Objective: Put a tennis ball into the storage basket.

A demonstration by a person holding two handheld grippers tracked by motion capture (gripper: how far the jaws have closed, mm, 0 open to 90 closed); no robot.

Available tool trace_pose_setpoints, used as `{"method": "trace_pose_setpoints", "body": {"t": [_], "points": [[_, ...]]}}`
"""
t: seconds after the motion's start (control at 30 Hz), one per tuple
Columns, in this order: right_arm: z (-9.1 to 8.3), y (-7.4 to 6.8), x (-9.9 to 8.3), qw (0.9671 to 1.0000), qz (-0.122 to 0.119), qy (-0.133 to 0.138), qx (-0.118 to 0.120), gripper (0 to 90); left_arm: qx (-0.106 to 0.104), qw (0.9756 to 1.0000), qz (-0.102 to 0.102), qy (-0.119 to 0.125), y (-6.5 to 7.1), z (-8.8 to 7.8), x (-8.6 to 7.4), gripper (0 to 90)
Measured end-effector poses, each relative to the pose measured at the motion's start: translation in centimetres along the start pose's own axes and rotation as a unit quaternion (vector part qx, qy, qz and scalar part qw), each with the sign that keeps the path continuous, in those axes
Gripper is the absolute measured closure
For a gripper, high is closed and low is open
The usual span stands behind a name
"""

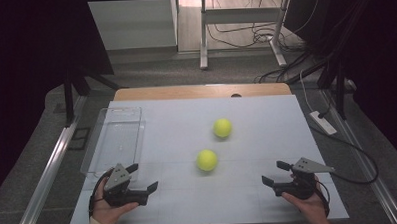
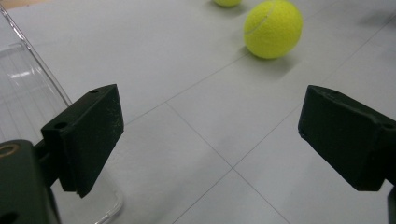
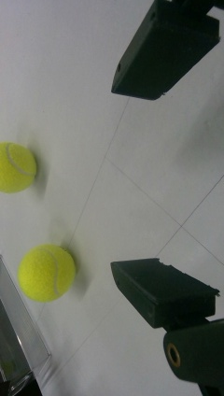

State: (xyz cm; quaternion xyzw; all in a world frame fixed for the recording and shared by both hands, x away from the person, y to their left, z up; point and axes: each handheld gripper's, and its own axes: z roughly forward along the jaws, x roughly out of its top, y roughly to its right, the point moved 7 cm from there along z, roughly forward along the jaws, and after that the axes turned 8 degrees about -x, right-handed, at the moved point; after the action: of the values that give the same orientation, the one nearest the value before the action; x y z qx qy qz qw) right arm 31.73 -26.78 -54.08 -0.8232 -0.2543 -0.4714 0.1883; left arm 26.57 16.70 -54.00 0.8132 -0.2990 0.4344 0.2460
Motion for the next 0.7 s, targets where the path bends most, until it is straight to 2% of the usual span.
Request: {"method": "trace_pose_setpoints", "body": {"t": [0.17,0.33,0.43,0.7], "points": [[0.0,-0.2,0.1,1.0000,0.001,0.002,0.004,12.9,-0.001,1.0000,0.005,0.002,0.2,0.1,0.7,7.8],[0.1,-0.1,0.0,1.0000,0.001,0.002,0.005,12.9,0.000,0.9998,0.020,-0.005,0.5,0.5,1.9,7.9],[0.2,-0.1,0.0,1.0000,0.002,0.001,0.005,12.9,-0.006,0.9999,0.014,-0.007,0.5,0.7,2.1,8.1],[0.5,-0.2,-0.1,1.0000,-0.005,-0.005,0.004,13.0,-0.018,0.9996,0.018,-0.011,0.7,1.3,2.8,9.1]]}}
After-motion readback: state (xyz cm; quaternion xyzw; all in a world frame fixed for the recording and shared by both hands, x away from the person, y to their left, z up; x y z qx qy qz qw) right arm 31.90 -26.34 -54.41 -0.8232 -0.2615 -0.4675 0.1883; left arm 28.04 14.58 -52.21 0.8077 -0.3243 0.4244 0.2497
